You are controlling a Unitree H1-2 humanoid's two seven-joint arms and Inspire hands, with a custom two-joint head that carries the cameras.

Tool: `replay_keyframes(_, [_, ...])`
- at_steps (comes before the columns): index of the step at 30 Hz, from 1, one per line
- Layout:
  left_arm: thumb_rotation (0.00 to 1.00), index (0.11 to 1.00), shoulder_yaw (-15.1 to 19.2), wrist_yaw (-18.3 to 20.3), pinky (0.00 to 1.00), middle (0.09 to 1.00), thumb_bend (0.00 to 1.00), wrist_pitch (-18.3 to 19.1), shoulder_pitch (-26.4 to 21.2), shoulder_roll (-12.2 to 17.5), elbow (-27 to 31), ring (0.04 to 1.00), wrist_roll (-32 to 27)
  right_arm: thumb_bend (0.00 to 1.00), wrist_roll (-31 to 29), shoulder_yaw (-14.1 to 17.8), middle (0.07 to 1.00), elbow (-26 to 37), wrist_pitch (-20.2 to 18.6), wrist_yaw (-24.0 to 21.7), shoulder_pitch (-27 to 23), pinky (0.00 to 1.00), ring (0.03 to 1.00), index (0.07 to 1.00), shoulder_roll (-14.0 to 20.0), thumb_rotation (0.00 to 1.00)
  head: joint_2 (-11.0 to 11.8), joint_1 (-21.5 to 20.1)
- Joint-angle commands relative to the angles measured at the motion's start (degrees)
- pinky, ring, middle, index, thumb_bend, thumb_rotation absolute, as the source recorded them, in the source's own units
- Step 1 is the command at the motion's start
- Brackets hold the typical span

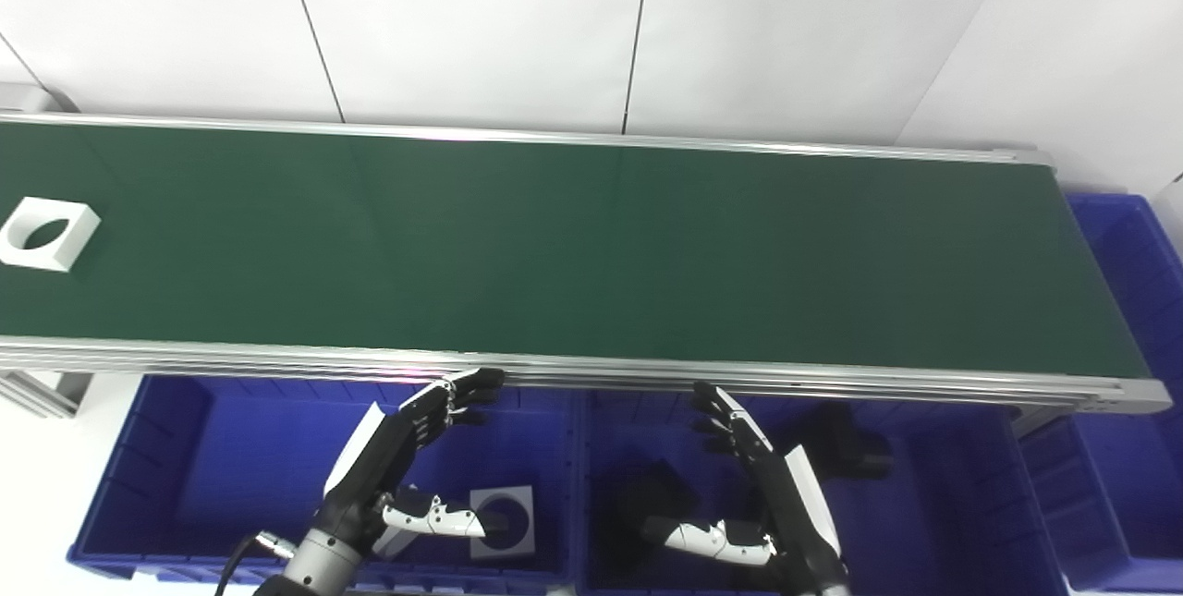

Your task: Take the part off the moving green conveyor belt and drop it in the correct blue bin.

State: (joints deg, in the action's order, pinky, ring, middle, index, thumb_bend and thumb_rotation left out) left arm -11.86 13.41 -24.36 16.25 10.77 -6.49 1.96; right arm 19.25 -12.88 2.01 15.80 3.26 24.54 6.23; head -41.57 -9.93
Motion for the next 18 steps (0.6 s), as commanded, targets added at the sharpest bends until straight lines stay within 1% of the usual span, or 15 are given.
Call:
replay_keyframes(1, [0.14, 0.803, 0.01, -0.33, 0.73, 0.834, 0.86, -2.56, -0.81, 0.20, 1.23, 0.807, -0.16, 0.85, -0.57, 0.10, 0.870, 0.79, 3.22, 0.45, -0.26, 0.74, 0.810, 0.905, -0.30, 0.30, -0.02, 0.01])
replay_keyframes(7, [0.13, 0.801, 0.00, -0.42, 0.73, 0.831, 0.85, -2.56, -0.98, 0.22, 1.05, 0.804, -0.10, 0.85, -0.45, 0.03, 0.873, 1.05, 3.01, 0.34, -0.27, 0.77, 0.820, 0.908, -0.24, 0.30, 0.00, -0.01])
replay_keyframes(9, [0.13, 0.802, 0.02, -0.28, 0.73, 0.831, 0.85, -2.56, -0.99, 0.22, 1.02, 0.804, -0.27, 0.85, -0.43, 0.06, 0.871, 1.15, 2.88, 0.36, -0.26, 0.76, 0.802, 0.906, -0.30, 0.29, -0.04, -0.02])
replay_keyframes(13, [0.14, 0.801, 0.02, -0.31, 0.73, 0.832, 0.86, -2.56, -1.00, 0.23, 1.02, 0.807, -0.18, 0.85, -0.38, 0.03, 0.870, 1.06, 2.93, 0.34, -0.36, 0.76, 0.814, 0.907, -0.27, 0.30, 0.03, -0.07])
replay_keyframes(16, [0.13, 0.803, 0.00, -0.34, 0.73, 0.833, 0.85, -2.56, -1.06, 0.30, 0.94, 0.805, -0.10, 0.85, -0.53, 0.06, 0.870, 0.76, 3.19, 0.41, -0.44, 0.74, 0.818, 0.905, -0.29, 0.30, 0.01, -0.01])
replay_keyframes(18, [0.14, 0.804, 0.00, -0.34, 0.73, 0.833, 0.85, -2.56, -1.05, 0.26, 0.97, 0.805, -0.10, 0.85, -0.58, 0.05, 0.870, 0.95, 2.98, 0.30, -0.41, 0.75, 0.820, 0.905, -0.27, 0.30, 0.00, 0.02])
